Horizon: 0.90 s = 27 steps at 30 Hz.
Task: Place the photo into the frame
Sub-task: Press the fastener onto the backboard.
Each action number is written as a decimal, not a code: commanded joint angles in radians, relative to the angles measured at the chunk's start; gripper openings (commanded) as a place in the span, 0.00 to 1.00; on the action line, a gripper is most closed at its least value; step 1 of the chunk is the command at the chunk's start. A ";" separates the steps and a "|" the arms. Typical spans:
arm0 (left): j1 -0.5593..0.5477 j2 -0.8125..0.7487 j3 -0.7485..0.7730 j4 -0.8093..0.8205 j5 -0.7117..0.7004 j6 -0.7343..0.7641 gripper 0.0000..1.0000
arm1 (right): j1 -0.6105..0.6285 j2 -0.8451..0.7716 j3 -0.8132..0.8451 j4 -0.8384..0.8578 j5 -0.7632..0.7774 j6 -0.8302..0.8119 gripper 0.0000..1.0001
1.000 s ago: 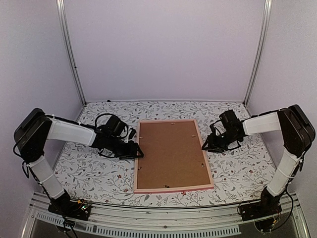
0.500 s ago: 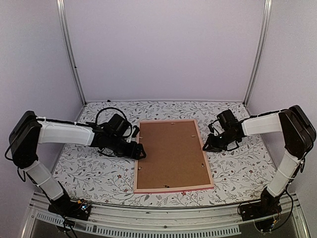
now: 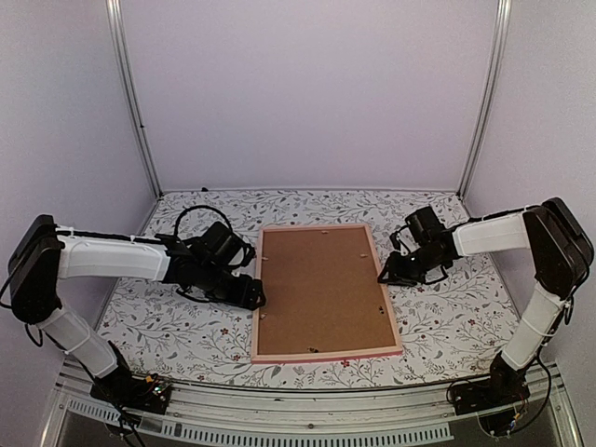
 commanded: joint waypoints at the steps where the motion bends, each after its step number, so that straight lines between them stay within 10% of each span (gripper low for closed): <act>1: -0.012 -0.009 0.005 -0.031 -0.044 -0.014 0.80 | 0.017 -0.011 -0.027 0.014 -0.001 0.014 0.32; 27: -0.037 0.090 0.031 -0.037 0.026 0.077 0.78 | 0.025 -0.011 -0.075 0.052 0.001 0.024 0.17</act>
